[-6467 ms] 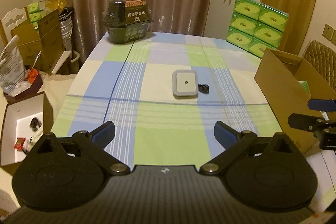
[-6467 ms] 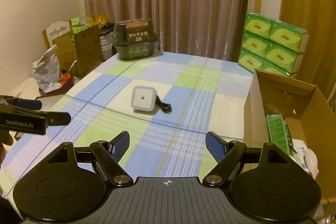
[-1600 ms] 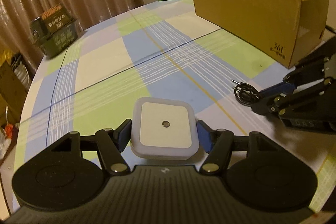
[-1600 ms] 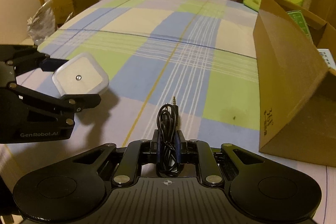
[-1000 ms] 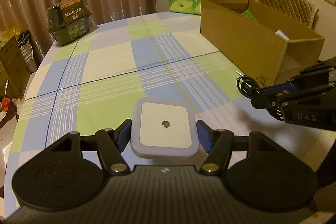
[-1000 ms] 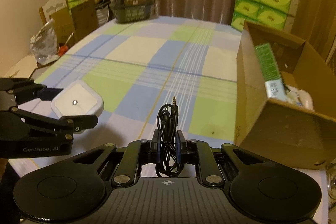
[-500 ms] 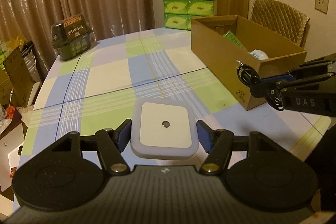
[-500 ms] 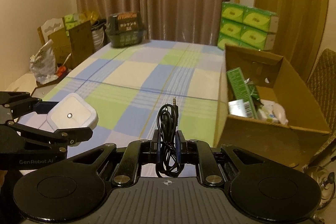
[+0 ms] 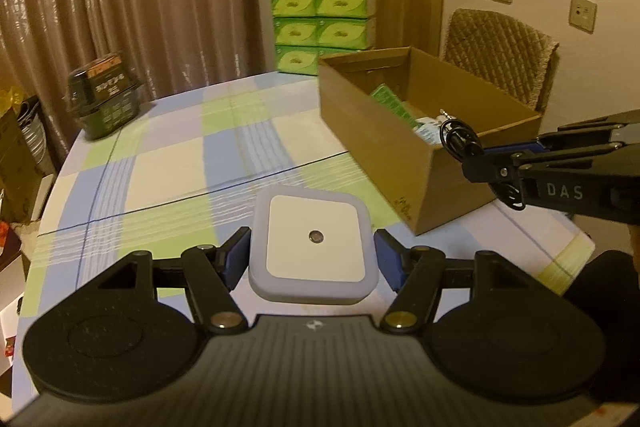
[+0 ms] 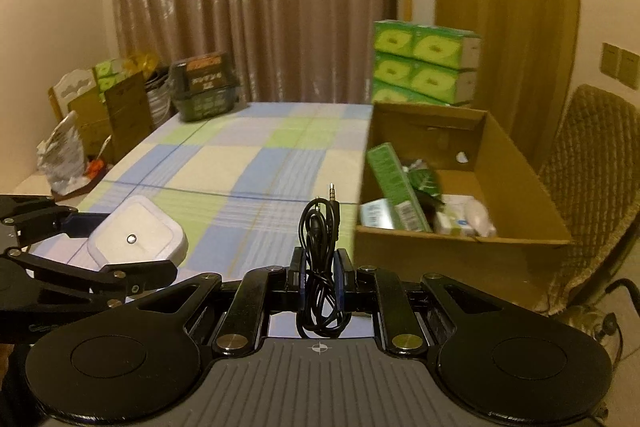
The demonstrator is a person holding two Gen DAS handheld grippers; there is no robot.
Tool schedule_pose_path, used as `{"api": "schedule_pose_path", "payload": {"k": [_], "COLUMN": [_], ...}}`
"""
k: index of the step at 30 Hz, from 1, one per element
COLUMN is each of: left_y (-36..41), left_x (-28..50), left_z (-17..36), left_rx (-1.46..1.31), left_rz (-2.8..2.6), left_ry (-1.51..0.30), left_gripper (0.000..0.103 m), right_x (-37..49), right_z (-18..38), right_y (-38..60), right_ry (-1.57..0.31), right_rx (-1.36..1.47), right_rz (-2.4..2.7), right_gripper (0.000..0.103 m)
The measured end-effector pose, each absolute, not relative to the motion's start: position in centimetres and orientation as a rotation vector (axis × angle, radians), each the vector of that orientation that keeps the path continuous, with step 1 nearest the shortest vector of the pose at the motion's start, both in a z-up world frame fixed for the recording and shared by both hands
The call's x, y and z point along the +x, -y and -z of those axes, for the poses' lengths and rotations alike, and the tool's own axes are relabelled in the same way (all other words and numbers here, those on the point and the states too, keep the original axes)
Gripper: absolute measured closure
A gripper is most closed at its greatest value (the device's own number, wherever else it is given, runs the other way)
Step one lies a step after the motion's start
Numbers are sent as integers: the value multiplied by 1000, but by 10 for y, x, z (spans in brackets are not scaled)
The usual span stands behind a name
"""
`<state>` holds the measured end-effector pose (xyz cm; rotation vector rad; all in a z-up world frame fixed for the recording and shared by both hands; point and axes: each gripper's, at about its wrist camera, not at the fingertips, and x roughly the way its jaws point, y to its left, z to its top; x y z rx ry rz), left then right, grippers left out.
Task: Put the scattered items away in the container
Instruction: 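Carry the night light and black cable over the cardboard box, then open the left gripper to drop the night light while the right gripper releases the cable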
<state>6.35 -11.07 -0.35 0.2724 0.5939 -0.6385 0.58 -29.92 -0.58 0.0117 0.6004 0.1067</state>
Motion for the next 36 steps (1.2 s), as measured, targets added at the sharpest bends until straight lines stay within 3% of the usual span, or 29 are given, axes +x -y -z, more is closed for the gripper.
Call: {"api": "schedule_pose_path", "payload": {"k": [23, 36], "left_y": [239, 288], "left_x": [94, 133], "left_z": [-47, -28], "left_rx": [171, 125], "left_rz": [833, 869], "left_ry": [-485, -532], "left_gripper": [42, 42], "right_x": [28, 72], "right_z": [-32, -20], "right_y": [412, 446], "right_ry": [-505, -535], "right_rx": [89, 100], "right_rz": [79, 103], "right_gripper": [93, 93]}}
